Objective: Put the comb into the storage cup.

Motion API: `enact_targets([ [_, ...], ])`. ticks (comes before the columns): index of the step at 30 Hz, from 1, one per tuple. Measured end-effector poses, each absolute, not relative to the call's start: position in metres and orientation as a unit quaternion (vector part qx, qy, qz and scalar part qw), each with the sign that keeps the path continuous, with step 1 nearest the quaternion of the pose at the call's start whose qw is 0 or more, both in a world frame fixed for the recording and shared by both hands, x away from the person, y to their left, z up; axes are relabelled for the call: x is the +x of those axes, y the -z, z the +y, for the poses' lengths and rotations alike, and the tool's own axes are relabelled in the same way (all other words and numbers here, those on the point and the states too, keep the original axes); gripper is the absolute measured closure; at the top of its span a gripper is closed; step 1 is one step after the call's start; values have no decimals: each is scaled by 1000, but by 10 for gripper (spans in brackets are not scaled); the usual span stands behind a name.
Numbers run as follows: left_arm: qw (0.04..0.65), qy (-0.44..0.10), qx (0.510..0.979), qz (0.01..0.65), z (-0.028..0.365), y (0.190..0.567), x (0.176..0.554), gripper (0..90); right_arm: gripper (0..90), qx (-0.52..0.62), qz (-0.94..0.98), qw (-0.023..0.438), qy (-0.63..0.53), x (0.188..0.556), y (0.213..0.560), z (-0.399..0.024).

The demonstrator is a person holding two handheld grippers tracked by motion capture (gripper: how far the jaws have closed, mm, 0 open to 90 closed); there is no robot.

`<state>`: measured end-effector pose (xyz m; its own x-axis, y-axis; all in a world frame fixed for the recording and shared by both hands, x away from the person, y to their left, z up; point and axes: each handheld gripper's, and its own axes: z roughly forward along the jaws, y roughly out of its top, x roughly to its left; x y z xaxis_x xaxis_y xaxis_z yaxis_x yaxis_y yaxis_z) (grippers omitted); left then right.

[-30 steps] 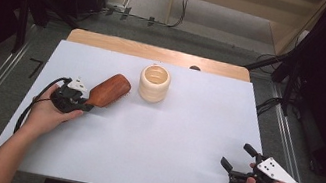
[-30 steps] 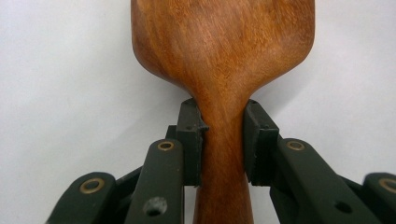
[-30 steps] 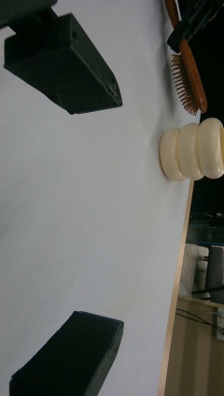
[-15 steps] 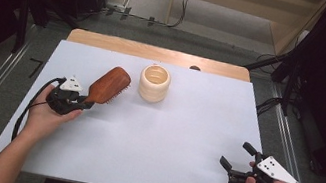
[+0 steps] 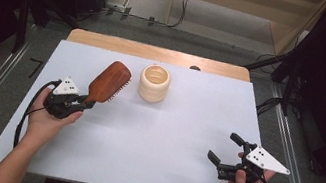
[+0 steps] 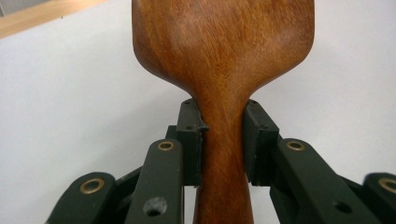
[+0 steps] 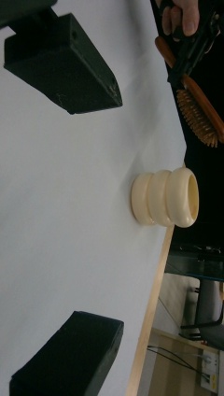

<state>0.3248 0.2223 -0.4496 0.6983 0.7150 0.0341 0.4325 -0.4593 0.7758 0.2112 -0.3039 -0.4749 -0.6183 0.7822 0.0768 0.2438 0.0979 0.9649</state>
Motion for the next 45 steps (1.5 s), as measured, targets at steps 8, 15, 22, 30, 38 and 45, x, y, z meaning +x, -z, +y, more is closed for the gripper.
enact_targets([
  [8, 410, -189, 827, 334, 210, 445, 315, 724, 0, 349, 704, 231, -573, 225, 460, -283],
  [15, 432, -191, 816, 333, 201, 445, 308, 724, 0, 350, 700, 218, -584, 237, 452, -265],
  [22, 450, -191, 806, 334, 191, 448, 303, 724, 0, 349, 699, 206, -589, 246, 447, -249],
  [30, 467, -194, 795, 334, 179, 453, 295, 724, 0, 346, 693, 188, -604, 253, 441, -234],
  [38, 483, -201, 787, 326, 168, 454, 287, 724, 0, 345, 692, 171, -611, 260, 439, -218],
  [45, 504, -197, 777, 323, 157, 459, 278, 724, 0, 342, 692, 153, -617, 262, 436, -204],
])
